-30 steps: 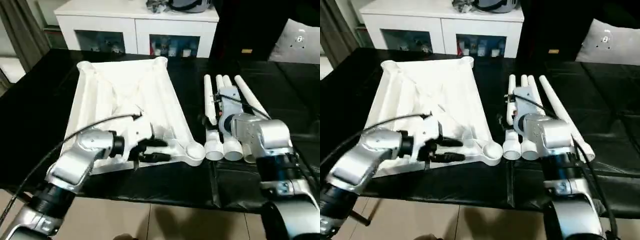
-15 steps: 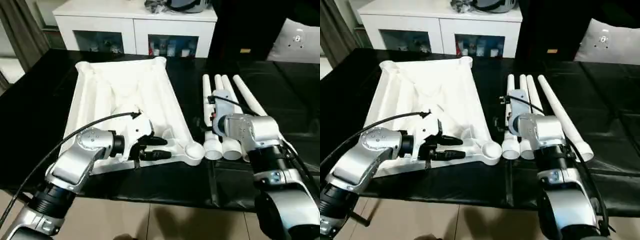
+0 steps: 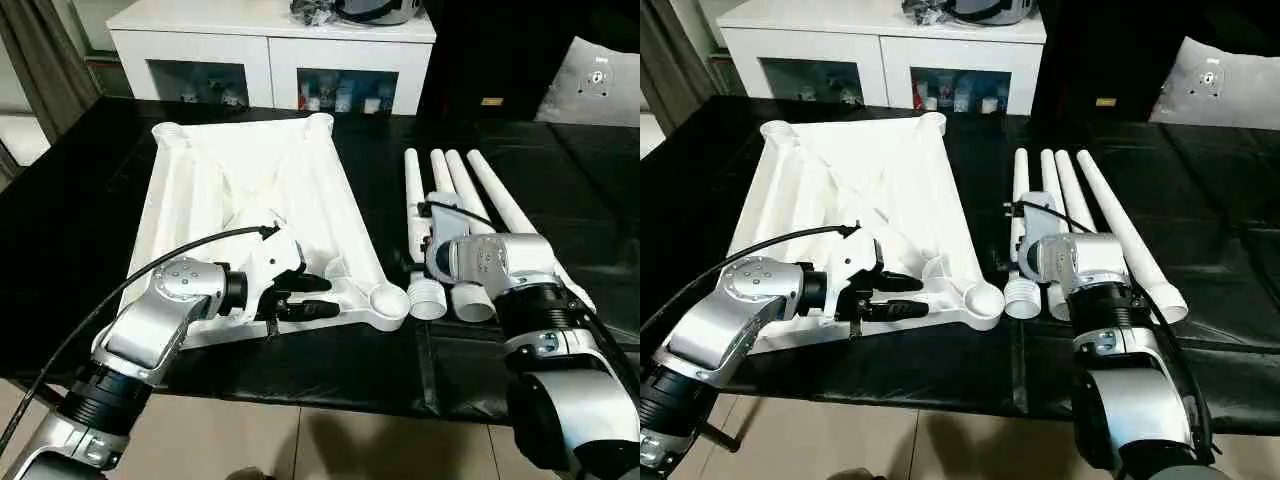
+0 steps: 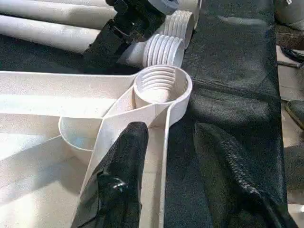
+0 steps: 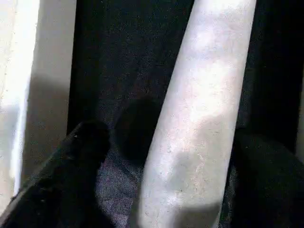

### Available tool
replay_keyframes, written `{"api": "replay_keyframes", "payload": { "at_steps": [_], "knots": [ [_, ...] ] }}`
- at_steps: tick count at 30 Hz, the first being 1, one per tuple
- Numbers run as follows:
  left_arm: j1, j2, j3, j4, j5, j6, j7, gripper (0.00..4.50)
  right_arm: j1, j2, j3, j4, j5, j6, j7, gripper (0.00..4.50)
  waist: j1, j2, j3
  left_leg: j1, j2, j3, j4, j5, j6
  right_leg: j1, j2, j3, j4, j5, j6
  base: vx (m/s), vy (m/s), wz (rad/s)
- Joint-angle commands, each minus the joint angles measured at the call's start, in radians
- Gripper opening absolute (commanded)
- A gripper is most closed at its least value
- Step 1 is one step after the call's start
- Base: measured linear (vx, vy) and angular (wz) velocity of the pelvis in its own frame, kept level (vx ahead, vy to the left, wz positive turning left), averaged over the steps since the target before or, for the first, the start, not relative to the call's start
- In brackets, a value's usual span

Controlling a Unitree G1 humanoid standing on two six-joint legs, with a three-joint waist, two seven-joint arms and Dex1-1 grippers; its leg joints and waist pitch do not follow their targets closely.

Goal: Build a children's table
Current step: Pick table leg

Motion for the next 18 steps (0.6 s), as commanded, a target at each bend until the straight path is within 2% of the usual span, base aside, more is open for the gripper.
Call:
{"api": "replay_keyframes", "payload": {
  "at_steps": [1,3,5,13,16,18],
  "knots": [
    [0.008,0.005,-0.011,-0.013,0.009,-0.013,0.002,1.83,-0.02,0.001,-0.023,0.025,0.009,0.003,0.0,3.93,0.005,-0.007,-0.063,0.013,0.059,-0.01,-0.064,-0.065,-0.008,0.048,-0.081,0.046,-0.061,0.097,-0.254,0.0,0.0,0.0],
    [0.01,0.003,-0.013,-0.012,0.011,-0.018,0.003,1.83,-0.022,0.0,-0.031,0.039,0.011,-0.001,-0.001,3.75,0.004,-0.007,-0.062,0.013,0.058,-0.009,-0.065,-0.068,-0.007,0.047,-0.081,0.045,-0.062,0.09,-0.256,0.0,0.0,0.0],
    [0.012,0.002,-0.013,-0.012,0.012,-0.022,0.006,1.83,-0.024,0.001,-0.038,0.051,0.013,-0.004,-0.003,3.65,0.004,-0.013,-0.061,0.014,0.059,-0.008,-0.065,-0.072,-0.004,0.046,-0.081,0.046,-0.064,0.071,-0.254,0.0,0.0,0.0],
    [0.006,-0.005,-0.011,-0.002,0.013,-0.032,0.015,1.83,-0.026,0.003,-0.056,0.075,0.016,-0.015,-0.005,2.95,0.003,-0.013,-0.061,0.013,0.059,-0.008,-0.064,-0.061,-0.004,0.047,-0.081,0.046,-0.062,0.095,-0.257,0.0,0.0,0.0],
    [0.01,0.006,-0.007,-0.065,0.003,0.005,0.021,1.83,-0.026,0.007,-0.067,0.083,0.018,-0.02,-0.009,2.69,0.003,-0.013,-0.061,0.014,0.06,-0.008,-0.065,-0.068,-0.005,0.047,-0.082,0.045,-0.062,0.082,-0.258,0.0,0.0,0.0],
    [0.011,0.011,-0.005,-0.081,0.001,0.013,0.021,1.83,-0.025,0.01,-0.07,0.084,0.018,-0.022,-0.011,2.59,0.003,-0.01,-0.06,0.015,0.062,-0.009,-0.065,-0.066,-0.009,0.045,-0.081,0.045,-0.061,0.087,-0.262,0.0,0.0,0.0]
  ]
}}
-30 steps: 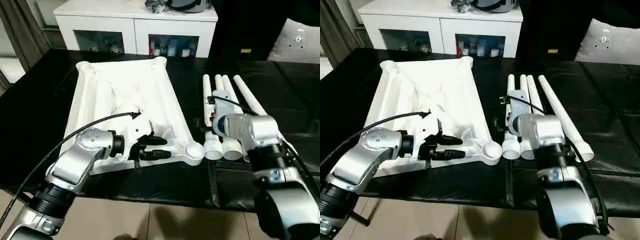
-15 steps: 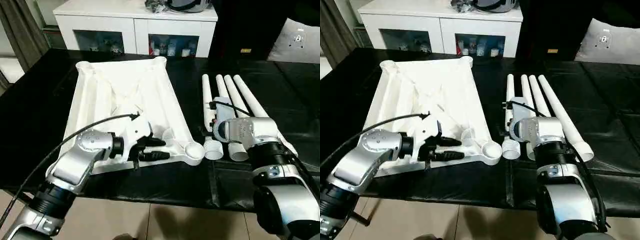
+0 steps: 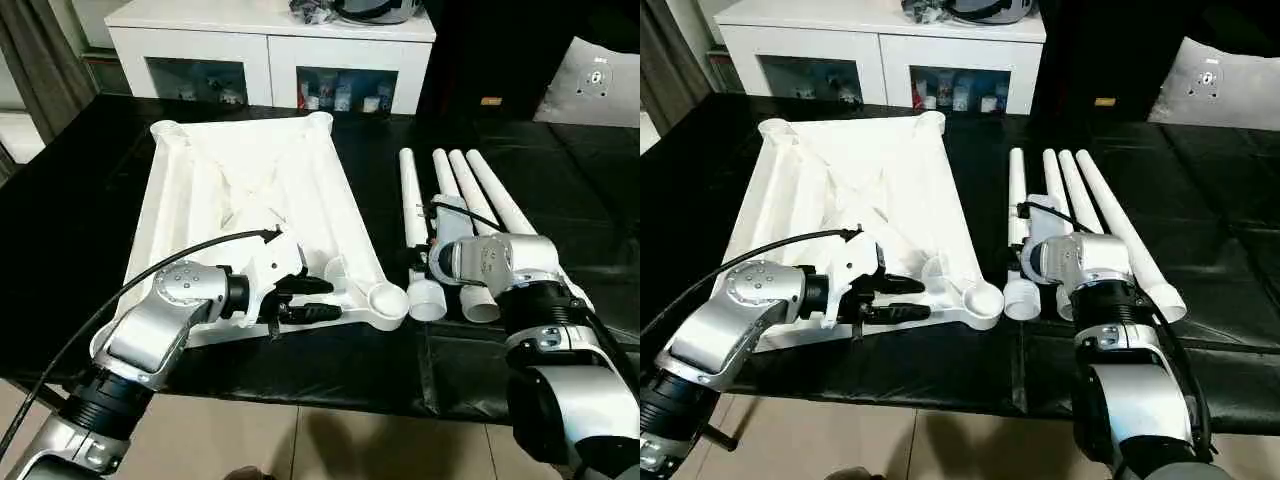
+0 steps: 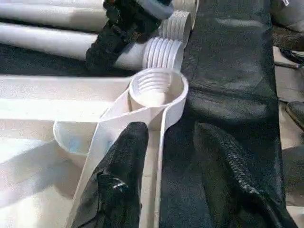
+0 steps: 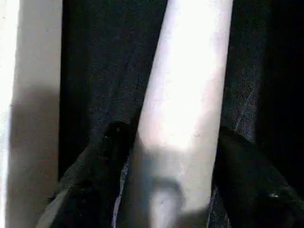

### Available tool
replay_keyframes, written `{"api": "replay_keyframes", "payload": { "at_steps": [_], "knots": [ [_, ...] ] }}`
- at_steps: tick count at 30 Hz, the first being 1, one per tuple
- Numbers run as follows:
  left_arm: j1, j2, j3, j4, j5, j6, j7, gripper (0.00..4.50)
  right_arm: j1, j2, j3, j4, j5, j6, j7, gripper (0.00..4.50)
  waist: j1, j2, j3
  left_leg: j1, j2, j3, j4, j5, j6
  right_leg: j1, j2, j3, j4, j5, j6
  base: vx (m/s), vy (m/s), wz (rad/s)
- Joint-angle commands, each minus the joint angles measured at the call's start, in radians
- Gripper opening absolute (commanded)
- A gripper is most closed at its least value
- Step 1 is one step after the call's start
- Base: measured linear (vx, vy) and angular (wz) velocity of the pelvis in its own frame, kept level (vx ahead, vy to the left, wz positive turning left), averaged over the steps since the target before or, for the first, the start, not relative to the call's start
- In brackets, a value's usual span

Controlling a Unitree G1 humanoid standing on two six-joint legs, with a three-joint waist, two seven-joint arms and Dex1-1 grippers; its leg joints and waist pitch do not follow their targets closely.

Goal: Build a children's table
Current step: Pick table leg

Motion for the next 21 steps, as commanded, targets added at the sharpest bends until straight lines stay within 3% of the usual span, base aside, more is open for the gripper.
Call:
{"api": "replay_keyframes", "payload": {
  "at_steps": [1,7,12,17,19,21],
  "knots": [
    [0.0,0.012,0.004,-0.04,0.004,0.01,0.011,1.83,-0.006,0.01,-0.009,0.017,0.009,0.0,-0.007,2.4,0.002,-0.002,-0.065,0.014,0.06,-0.008,-0.065,-0.071,-0.011,0.046,-0.08,0.045,-0.062,0.089,-0.263,0.0,0.0,0.0],
    [-0.002,0.014,0.005,-0.067,-0.004,0.033,0.016,1.83,-0.003,0.013,-0.026,0.019,0.012,-0.009,-0.015,1.99,0.003,-0.003,-0.064,0.015,0.06,-0.008,-0.065,-0.071,-0.011,0.046,-0.08,0.045,-0.062,0.085,-0.262,0.0,0.0,0.0],
    [0.002,0.011,0.016,-0.099,-0.01,0.057,0.039,1.83,0.005,0.019,-0.076,-0.042,0.03,-0.005,-0.048,1.89,0.004,0.0,-0.064,0.015,0.06,-0.009,-0.067,-0.081,-0.022,0.046,-0.08,0.045,-0.062,0.079,-0.259,0.0,0.0,0.0],
    [-0.011,-0.015,0.039,-0.088,-0.007,0.045,0.083,1.83,0.02,0.022,-0.096,-0.121,0.039,-0.019,-0.068,1.87,0.005,0.0,-0.069,0.012,0.056,-0.009,-0.062,-0.038,-0.011,0.049,-0.076,0.045,-0.056,0.148,-0.253,0.0,0.0,0.0],
    [-0.038,-0.063,0.08,-0.06,-0.008,0.024,0.153,1.83,0.057,0.033,-0.126,-0.24,0.069,-0.137,-0.047,1.87,0.01,0.002,-0.072,0.011,0.058,-0.007,-0.056,-0.022,0.002,0.047,-0.078,0.046,-0.055,0.195,-0.248,0.0,0.0,0.0],
    [-0.053,-0.091,0.103,-0.045,-0.008,0.018,0.199,1.83,0.063,0.034,-0.148,-0.282,0.096,-0.144,-0.03,1.86,0.012,0.0,-0.073,0.009,0.058,-0.01,-0.057,-0.012,0.012,0.05,-0.077,0.044,-0.052,0.216,-0.251,0.0,0.0,0.0]
  ]
}}
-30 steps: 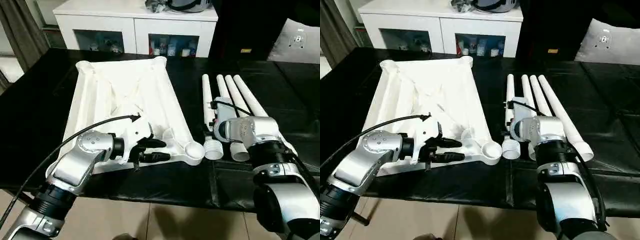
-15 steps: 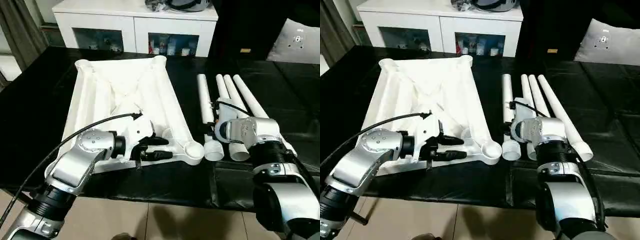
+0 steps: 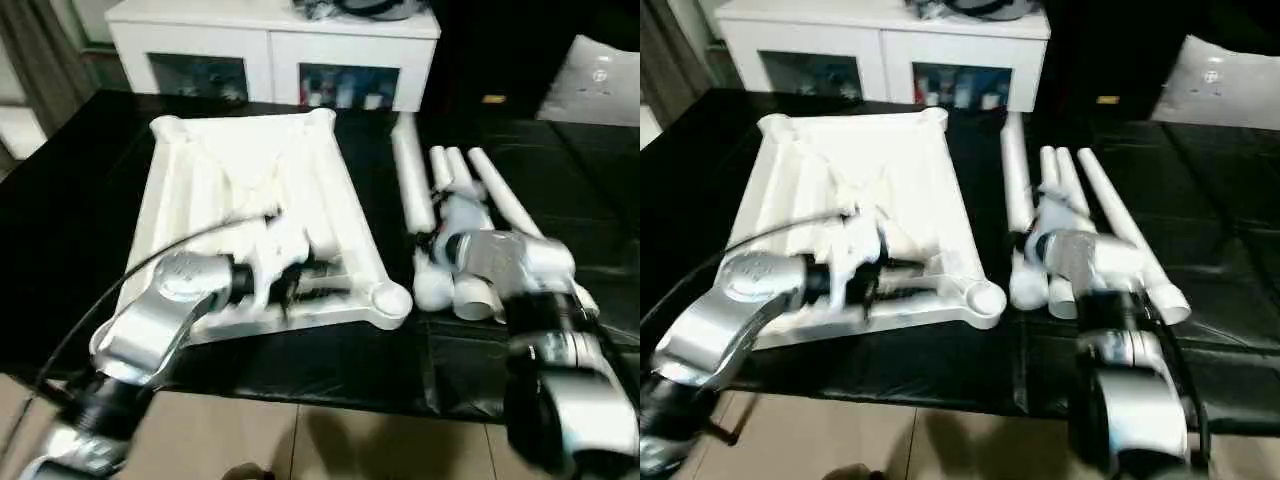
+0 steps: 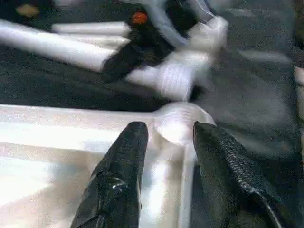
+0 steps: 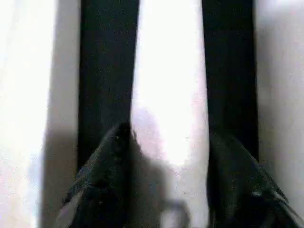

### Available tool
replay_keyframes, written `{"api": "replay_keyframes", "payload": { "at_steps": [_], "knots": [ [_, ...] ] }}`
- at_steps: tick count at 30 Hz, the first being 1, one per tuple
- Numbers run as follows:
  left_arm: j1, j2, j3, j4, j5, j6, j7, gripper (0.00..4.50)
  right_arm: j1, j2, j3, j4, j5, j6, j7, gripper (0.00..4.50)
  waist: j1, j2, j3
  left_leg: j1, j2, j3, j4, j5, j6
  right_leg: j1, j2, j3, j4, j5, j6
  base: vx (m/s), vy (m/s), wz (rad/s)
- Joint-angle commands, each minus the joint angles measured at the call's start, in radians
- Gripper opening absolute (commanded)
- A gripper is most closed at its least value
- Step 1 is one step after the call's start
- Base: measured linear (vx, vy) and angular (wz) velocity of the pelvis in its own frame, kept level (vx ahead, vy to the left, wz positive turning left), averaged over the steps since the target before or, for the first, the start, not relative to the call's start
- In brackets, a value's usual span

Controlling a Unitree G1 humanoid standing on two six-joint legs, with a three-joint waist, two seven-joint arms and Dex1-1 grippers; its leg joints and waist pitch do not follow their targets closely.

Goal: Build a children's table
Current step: Pick table leg

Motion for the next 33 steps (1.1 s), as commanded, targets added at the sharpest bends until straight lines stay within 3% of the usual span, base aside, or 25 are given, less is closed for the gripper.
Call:
{"api": "replay_keyframes", "payload": {
  "at_steps": [1,4,5,6,7,8,10,12,13,14,17,19,22,23,24,28,33],
  "knots": [
    [-0.038,-0.041,0.055,0.022,0.0,-0.016,0.089,1.83,-0.004,-0.003,-0.05,-0.103,0.061,-0.034,0.035,1.86,0.003,0.001,-0.072,0.018,0.057,-0.007,-0.059,-0.024,0.016,0.058,-0.075,0.046,-0.057,0.214,-0.251,0.0,0.0,0.0],
    [-0.079,-0.11,0.115,0.056,-0.018,0.012,0.209,1.83,0.013,-0.001,-0.093,-0.185,0.118,-0.037,0.078,1.86,0.014,0.0,-0.073,0.02,0.06,-0.011,-0.058,-0.039,0.026,0.06,-0.079,0.046,-0.059,0.195,-0.252,0.0,0.0,0.0],
    [-0.095,-0.147,0.15,0.061,-0.061,0.04,0.239,2.11,0.036,-0.005,-0.092,-0.221,0.143,-0.046,0.127,1.86,0.016,-0.001,-0.072,0.019,0.06,-0.01,-0.059,-0.041,0.026,0.058,-0.079,0.046,-0.059,0.186,-0.252,0.0,0.0,0.0],
    [-0.12,-0.201,0.203,0.068,-0.126,0.083,0.285,2.17,0.07,-0.011,-0.09,-0.274,0.179,-0.059,0.2,1.86,0.015,0.007,-0.071,0.018,0.057,-0.009,-0.057,-0.049,0.021,0.057,-0.075,0.045,-0.061,0.179,-0.251,0.0,0.0,0.0],
    [-0.136,-0.24,0.237,0.07,-0.166,0.1,0.315,2.21,0.101,-0.016,-0.082,-0.314,0.201,-0.071,0.248,1.86,0.022,0.007,-0.072,0.017,0.06,-0.01,-0.054,-0.056,0.027,0.062,-0.081,0.046,-0.059,0.202,-0.267,0.0,0.0,0.0],
    [-0.149,-0.272,0.267,0.071,-0.203,0.119,0.343,2.31,0.129,-0.017,-0.077,-0.346,0.221,-0.088,0.288,1.86,0.025,0.0,-0.073,0.014,0.061,-0.01,-0.053,-0.05,0.038,0.065,-0.082,0.045,-0.058,0.221,-0.276,0.0,0.0,0.0],
    [-0.169,-0.314,0.305,0.08,-0.245,0.141,0.383,2.56,0.164,-0.016,-0.076,-0.382,0.252,-0.108,0.331,1.86,0.03,-0.001,-0.074,0.014,0.062,-0.013,-0.052,-0.047,0.055,0.062,-0.083,0.044,-0.059,0.223,-0.287,0.0,0.0,0.0],
    [-0.197,-0.364,0.365,0.093,-0.336,0.179,0.426,2.67,0.197,-0.008,-0.093,-0.416,0.307,-0.106,0.389,1.86,0.032,-0.004,-0.071,0.012,0.058,-0.011,-0.051,-0.059,0.067,0.063,-0.083,0.043,-0.064,0.187,-0.295,0.0,0.0,0.0],
    [-0.228,-0.409,0.425,0.105,-0.429,0.221,0.46,2.76,0.226,-0.004,-0.105,-0.44,0.347,-0.1,0.439,1.86,0.031,-0.005,-0.071,0.01,0.059,-0.013,-0.052,-0.06,0.069,0.064,-0.085,0.043,-0.063,0.173,-0.295,0.0,0.0,0.0],
    [-0.238,-0.421,0.442,0.109,-0.458,0.233,0.469,2.88,0.234,-0.004,-0.106,-0.445,0.356,-0.098,0.455,1.86,0.032,-0.009,-0.068,0.008,0.057,-0.013,-0.052,-0.067,0.075,0.064,-0.085,0.042,-0.068,0.132,-0.299,0.0,0.0,0.0],
    [-0.275,-0.451,0.496,0.14,-0.525,0.272,0.516,3.04,0.267,-0.009,-0.091,-0.48,0.393,-0.09,0.517,1.86,0.032,-0.007,-0.067,0.013,0.058,-0.012,-0.052,-0.074,0.075,0.059,-0.081,0.042,-0.073,0.083,-0.282,0.0,0.0,0.0],
    [-0.294,-0.464,0.518,0.155,-0.534,0.295,0.536,3.17,0.288,-0.012,-0.081,-0.503,0.426,-0.085,0.565,1.86,0.034,-0.01,-0.067,0.011,0.057,-0.012,-0.052,-0.063,0.083,0.06,-0.081,0.043,-0.074,0.081,-0.272,0.0,0.0,0.0],
    [-0.304,-0.473,0.527,0.158,-0.555,0.317,0.538,3.3,0.306,-0.018,-0.064,-0.522,0.448,-0.081,0.602,1.86,0.037,-0.006,-0.069,0.011,0.06,-0.017,-0.052,-0.044,0.092,0.059,-0.082,0.041,-0.073,0.104,-0.263,0.0,0.0,0.0],
    [-0.312,-0.482,0.54,0.152,-0.598,0.345,0.556,3.38,0.32,-0.022,-0.049,-0.536,0.46,-0.083,0.626,1.86,0.039,0.003,-0.07,0.011,0.06,-0.018,-0.051,-0.043,0.088,0.058,-0.082,0.04,-0.069,0.112,-0.268,0.0,0.0,0.0],
    [-0.315,-0.489,0.549,0.145,-0.636,0.364,0.567,3.45,0.327,-0.02,-0.048,-0.543,0.473,-0.079,0.634,1.86,0.04,0.004,-0.07,0.011,0.06,-0.018,-0.05,-0.046,0.086,0.058,-0.082,0.04,-0.071,0.122,-0.272,0.0,0.0,0.0],
    [-0.325,-0.512,0.574,0.119,-0.755,0.415,0.58,3.61,0.343,-0.022,-0.04,-0.558,0.495,-0.066,0.658,1.86,0.049,-0.004,-0.069,0.01,0.059,-0.017,-0.052,-0.053,0.078,0.06,-0.082,0.04,-0.071,0.118,-0.284,0.0,0.0,0.0],
    [-0.32,-0.526,0.573,0.104,-0.759,0.444,0.58,3.61,0.36,-0.035,-0.01,-0.576,0.516,-0.058,0.698,1.86,0.048,-0.006,-0.066,0.01,0.06,-0.017,-0.054,-0.053,0.08,0.059,-0.083,0.04,-0.077,0.078,-0.257,0.0,0.0,0.0]
  ]
}}
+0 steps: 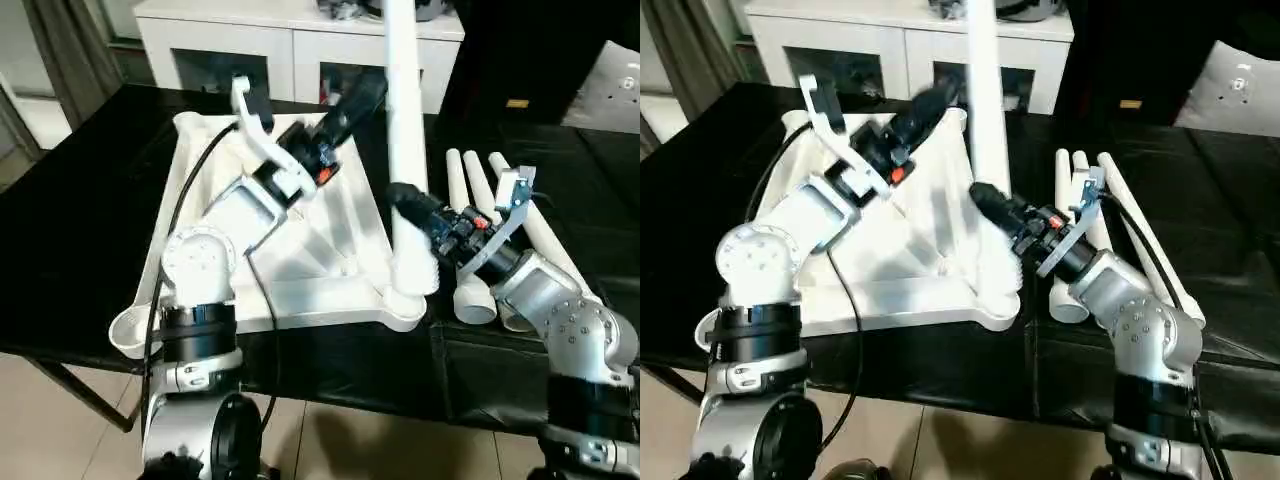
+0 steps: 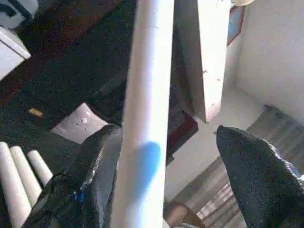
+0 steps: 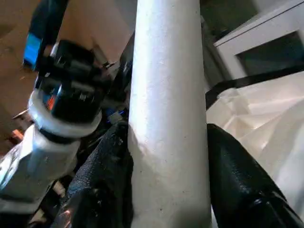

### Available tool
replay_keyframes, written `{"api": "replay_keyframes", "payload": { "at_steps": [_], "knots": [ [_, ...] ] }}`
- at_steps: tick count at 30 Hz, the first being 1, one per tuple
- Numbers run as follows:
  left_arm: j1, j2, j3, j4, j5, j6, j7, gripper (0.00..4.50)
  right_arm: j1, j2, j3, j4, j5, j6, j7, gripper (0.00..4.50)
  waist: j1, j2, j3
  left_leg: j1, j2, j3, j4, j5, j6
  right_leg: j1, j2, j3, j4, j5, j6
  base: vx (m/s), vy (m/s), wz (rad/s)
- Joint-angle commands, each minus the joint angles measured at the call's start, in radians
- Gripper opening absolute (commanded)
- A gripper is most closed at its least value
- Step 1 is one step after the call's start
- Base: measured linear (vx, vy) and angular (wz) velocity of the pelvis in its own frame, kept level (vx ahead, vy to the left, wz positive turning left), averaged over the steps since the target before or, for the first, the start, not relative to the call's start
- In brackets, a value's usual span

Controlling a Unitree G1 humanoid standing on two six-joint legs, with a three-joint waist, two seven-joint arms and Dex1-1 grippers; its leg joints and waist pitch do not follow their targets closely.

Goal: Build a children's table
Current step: Pick table leg

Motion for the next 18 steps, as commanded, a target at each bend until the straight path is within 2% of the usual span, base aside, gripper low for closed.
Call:
{"api": "replay_keyframes", "payload": {
  "at_steps": [1,2,4,8,14,15,17,18],
  "knots": [
    [-0.003,-0.011,-0.007,-0.026,-0.013,0.019,0.0,3.61,0.0,-0.013,0.012,-0.032,0.022,0.002,0.017,1.86,0.003,-0.011,-0.067,0.012,0.058,-0.016,-0.059,-0.057,0.068,0.059,-0.083,0.043,-0.077,0.067,-0.249,0.0,0.0,0.0],
    [-0.001,-0.012,-0.008,-0.029,-0.02,0.025,0.0,3.61,0.0,-0.014,0.015,-0.032,0.021,0.0,0.018,1.86,0.004,-0.01,-0.067,0.012,0.059,-0.017,-0.059,-0.055,0.066,0.059,-0.084,0.043,-0.076,0.065,-0.248,0.0,0.0,0.0],
    [0.011,0.005,-0.048,-0.042,0.006,0.027,0.001,3.61,-0.001,-0.016,0.02,-0.032,0.024,-0.002,0.022,1.86,0.004,-0.011,-0.067,0.012,0.059,-0.017,-0.059,-0.054,0.063,0.059,-0.084,0.044,-0.076,0.065,-0.244,0.0,0.0,0.0],
    [0.035,0.037,-0.127,-0.047,0.075,0.013,-0.002,3.61,0.0,-0.026,0.05,-0.033,0.008,-0.014,0.024,1.86,0.003,-0.008,-0.069,0.012,0.059,-0.018,-0.058,-0.041,0.064,0.057,-0.082,0.043,-0.075,0.079,-0.227,0.0,0.0,0.0],
    [0.046,0.035,-0.162,-0.066,0.108,-0.01,-0.009,3.61,0.006,-0.026,0.095,-0.03,-0.054,-0.044,-0.013,1.86,0.001,-0.006,-0.068,0.012,0.059,-0.018,-0.06,-0.05,0.048,0.057,-0.082,0.044,-0.076,0.08,-0.23,0.0,0.0,0.0],
    [0.048,0.035,-0.167,-0.066,0.117,-0.022,-0.007,3.32,0.006,-0.028,0.105,-0.034,-0.065,-0.051,-0.014,1.86,0.0,-0.007,-0.068,0.012,0.06,-0.018,-0.061,-0.051,0.048,0.057,-0.081,0.044,-0.077,0.08,-0.228,0.0,0.0,0.0],
    [0.052,0.03,-0.177,-0.065,0.138,-0.057,-0.002,3.25,0.007,-0.026,0.12,-0.041,-0.089,-0.082,-0.021,1.86,0.001,-0.006,-0.069,0.013,0.061,-0.019,-0.06,-0.049,0.048,0.058,-0.083,0.044,-0.076,0.086,-0.223,0.0,0.0,0.0],
    [0.052,0.026,-0.179,-0.063,0.147,-0.073,0.003,3.21,0.006,-0.02,0.129,-0.043,-0.106,-0.108,-0.034,1.86,-0.001,-0.009,-0.068,0.012,0.061,-0.018,-0.061,-0.052,0.049,0.058,-0.082,0.044,-0.076,0.089,-0.223,0.0,0.0,0.0]
  ]
}}
